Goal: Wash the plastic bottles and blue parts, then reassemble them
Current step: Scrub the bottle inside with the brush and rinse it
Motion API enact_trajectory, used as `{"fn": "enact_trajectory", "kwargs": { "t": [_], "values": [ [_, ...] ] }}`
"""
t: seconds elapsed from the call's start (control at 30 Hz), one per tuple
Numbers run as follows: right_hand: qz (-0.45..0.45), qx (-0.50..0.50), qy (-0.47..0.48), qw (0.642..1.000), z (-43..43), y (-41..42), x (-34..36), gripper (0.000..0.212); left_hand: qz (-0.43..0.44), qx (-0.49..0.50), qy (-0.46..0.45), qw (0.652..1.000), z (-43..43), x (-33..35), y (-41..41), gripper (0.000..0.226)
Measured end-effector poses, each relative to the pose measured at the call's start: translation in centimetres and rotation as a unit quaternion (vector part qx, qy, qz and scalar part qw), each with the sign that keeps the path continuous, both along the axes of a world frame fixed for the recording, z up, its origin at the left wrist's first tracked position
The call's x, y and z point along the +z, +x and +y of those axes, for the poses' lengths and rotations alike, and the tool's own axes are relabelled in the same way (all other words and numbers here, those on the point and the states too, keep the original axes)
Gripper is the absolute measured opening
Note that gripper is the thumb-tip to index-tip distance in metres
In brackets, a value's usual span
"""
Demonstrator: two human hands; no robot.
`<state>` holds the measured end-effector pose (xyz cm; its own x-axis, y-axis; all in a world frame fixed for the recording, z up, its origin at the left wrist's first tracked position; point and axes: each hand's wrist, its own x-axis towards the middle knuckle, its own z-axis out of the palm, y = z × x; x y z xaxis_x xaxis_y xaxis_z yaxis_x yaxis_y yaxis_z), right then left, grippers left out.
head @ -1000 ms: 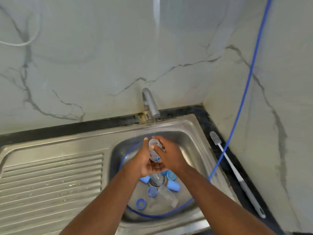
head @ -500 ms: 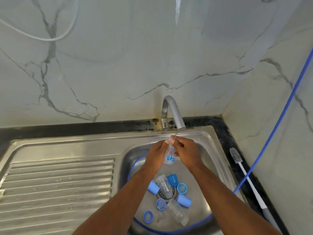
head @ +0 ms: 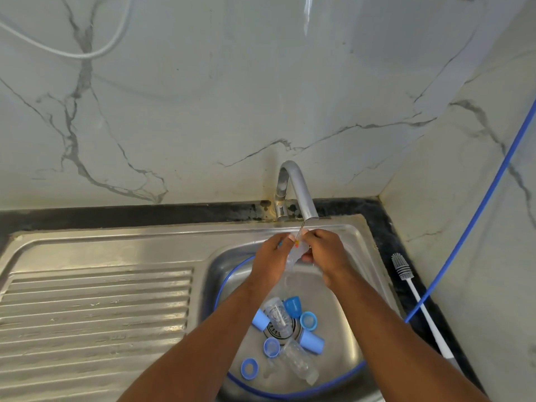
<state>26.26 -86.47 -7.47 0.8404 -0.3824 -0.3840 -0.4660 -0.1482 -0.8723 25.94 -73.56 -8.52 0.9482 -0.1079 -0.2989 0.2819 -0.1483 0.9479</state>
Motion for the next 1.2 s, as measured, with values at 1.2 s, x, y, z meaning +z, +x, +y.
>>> {"fn": "enact_trajectory", "kwargs": {
  "t": [1.2],
  "values": [
    [-0.006, -0.025, 0.263, 0.964, 0.1, -1.8, 1.6, 0.032, -0.05, -0.022, -0.06, 0.997, -0.7, 0.0, -2.3, 0.036]
  ]
}}
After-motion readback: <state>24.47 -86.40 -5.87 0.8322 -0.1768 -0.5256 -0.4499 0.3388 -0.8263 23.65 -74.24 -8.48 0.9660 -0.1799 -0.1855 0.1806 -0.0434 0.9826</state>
